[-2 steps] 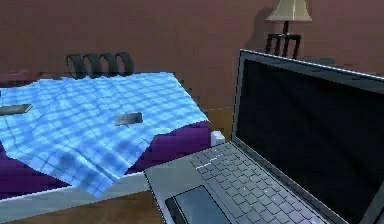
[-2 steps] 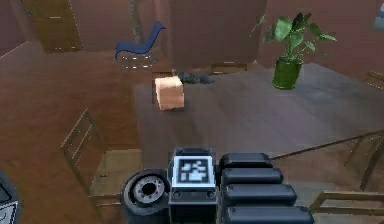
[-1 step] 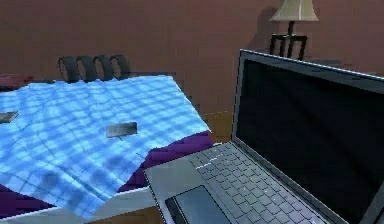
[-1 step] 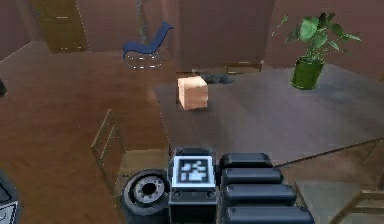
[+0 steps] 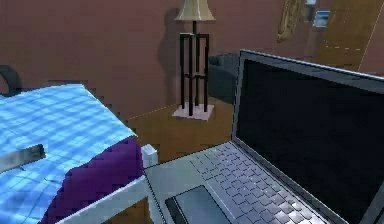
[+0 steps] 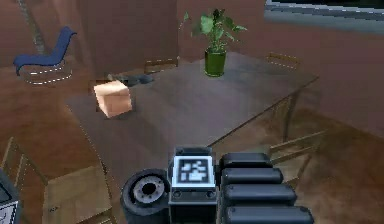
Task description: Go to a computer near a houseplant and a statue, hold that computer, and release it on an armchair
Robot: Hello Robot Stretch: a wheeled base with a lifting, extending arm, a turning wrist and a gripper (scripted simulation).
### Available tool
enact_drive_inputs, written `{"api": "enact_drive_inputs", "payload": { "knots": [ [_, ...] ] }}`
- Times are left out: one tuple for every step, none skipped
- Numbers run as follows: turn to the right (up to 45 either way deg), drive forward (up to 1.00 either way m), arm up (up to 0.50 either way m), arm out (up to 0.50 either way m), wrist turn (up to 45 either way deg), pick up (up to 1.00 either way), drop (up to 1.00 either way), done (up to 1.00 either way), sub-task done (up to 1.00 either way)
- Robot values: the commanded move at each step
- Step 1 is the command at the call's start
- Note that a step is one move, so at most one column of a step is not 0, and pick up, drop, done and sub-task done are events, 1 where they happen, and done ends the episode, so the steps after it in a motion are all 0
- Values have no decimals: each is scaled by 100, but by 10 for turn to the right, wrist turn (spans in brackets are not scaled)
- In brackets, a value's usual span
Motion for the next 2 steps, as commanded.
{"api": "enact_drive_inputs", "payload": {
  "knots": [
    [0, 100, 0, 0, 0, 0, 0, 0, 0],
    [180, 0, 0, 0, 0, 0, 0, 0, 0]
  ]
}}
